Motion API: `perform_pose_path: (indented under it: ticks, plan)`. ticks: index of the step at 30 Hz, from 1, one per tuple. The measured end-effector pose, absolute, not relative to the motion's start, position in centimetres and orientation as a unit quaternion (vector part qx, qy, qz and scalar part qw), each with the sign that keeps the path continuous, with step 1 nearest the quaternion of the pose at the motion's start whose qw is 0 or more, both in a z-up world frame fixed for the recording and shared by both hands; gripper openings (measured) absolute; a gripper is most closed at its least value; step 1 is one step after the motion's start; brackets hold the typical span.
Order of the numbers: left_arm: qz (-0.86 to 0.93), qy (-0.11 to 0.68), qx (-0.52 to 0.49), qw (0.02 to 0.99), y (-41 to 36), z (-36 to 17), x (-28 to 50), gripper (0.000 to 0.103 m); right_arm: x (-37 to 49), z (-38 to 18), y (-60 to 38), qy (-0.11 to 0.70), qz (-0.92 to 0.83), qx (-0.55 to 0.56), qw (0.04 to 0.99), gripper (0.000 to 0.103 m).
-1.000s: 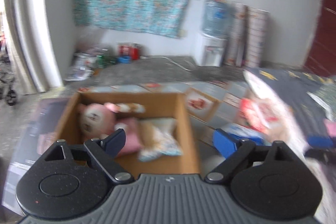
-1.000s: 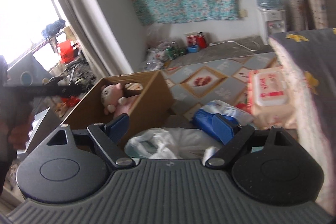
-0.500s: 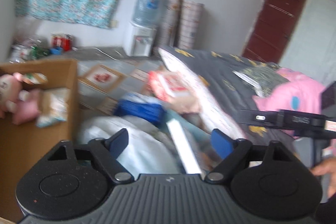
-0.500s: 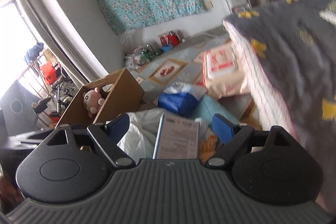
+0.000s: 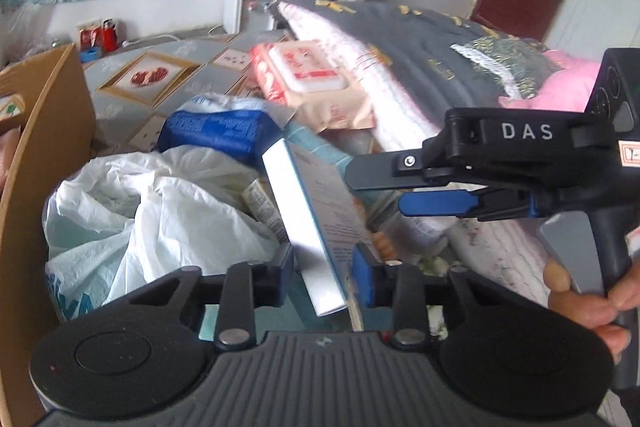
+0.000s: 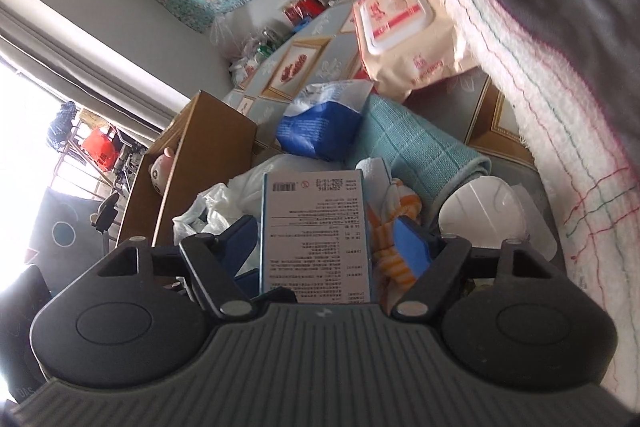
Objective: Organize soft objects
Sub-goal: 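Reach the right tool to the white-and-blue medicine carton and grasp it, then carry the medicine carton with the right tool over the cardboard box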
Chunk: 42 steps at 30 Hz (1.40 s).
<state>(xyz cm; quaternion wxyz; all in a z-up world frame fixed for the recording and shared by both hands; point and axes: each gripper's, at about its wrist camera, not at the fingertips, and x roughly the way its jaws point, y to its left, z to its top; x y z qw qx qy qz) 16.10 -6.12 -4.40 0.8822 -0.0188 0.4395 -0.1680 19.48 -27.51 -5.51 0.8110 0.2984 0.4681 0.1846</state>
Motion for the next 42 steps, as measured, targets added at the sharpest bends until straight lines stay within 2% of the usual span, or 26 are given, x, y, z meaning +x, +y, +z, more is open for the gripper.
perform_pose_path:
  ticks: [15,23,28,42]
  plan:
    - [-0.171,0.451,-0.050,0.875,-4.2,-5.6,17.0,0.029,20.8,-6.7,-25.0,0.498,0.201,0.278,0.796,0.068]
    - [-0.180,0.454,-0.059,0.871,-3.8,-5.8,17.3,0.032,20.1,-6.6,-25.1,0.489,0.186,0.275,0.807,0.052]
    - [-0.183,0.449,-0.058,0.873,-4.0,-5.5,17.3,0.031,19.2,-6.3,-26.0,0.477,0.176,0.292,0.810,0.046]
    - [-0.193,0.380,-0.058,0.903,-3.9,0.4,13.9,0.031,15.8,1.0,-26.7,0.391,0.206,0.301,0.845,0.046]
